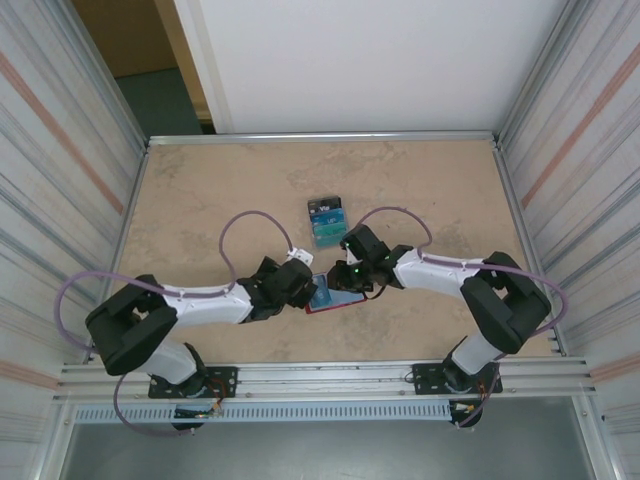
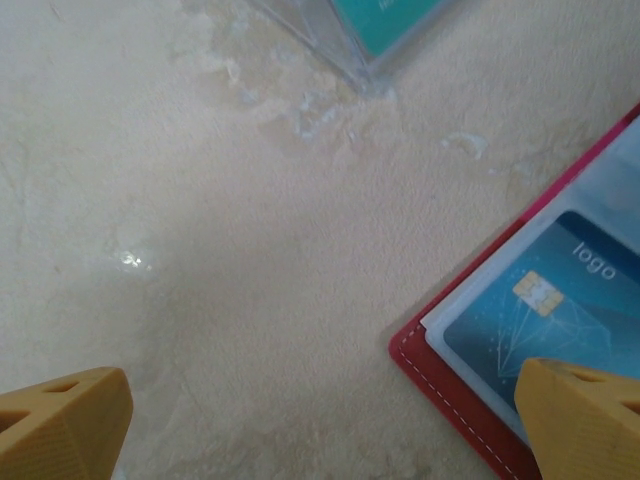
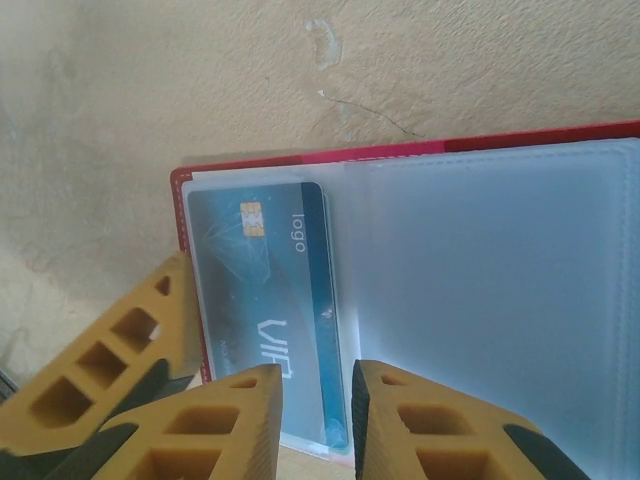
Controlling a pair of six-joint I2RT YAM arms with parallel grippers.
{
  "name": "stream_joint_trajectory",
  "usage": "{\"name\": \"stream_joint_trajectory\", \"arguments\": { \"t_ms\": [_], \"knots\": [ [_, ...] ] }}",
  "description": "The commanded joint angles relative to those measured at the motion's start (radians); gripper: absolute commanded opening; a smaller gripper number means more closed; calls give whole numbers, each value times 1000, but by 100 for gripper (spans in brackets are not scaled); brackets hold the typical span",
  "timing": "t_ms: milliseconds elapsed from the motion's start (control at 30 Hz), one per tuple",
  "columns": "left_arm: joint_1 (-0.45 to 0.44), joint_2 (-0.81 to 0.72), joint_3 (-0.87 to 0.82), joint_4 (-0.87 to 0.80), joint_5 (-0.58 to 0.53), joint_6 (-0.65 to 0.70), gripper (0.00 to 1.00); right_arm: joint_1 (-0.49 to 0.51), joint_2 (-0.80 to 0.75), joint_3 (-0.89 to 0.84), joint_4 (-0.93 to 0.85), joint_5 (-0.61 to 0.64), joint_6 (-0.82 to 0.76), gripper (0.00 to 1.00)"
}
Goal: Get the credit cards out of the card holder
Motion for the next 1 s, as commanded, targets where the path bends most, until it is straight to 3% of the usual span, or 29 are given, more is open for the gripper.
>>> {"name": "stream_joint_trajectory", "arguments": {
  "t_ms": [0, 467, 733, 967],
  "knots": [
    [4, 26, 12, 10, 1, -13, 99, 6, 29, 35, -25, -22, -14, 25],
    [4, 38, 10, -41, -29, -4, 99, -27, 95, 11, 52, -127, 16, 23],
    [3, 61, 18, -53, -39, -1, 99, -61, 102, -55, 182, -233, 67, 21],
    [-11, 76, 28, -66, -51, -7, 99, -69, 110, -74, 204, -244, 75, 21]
  ]
}}
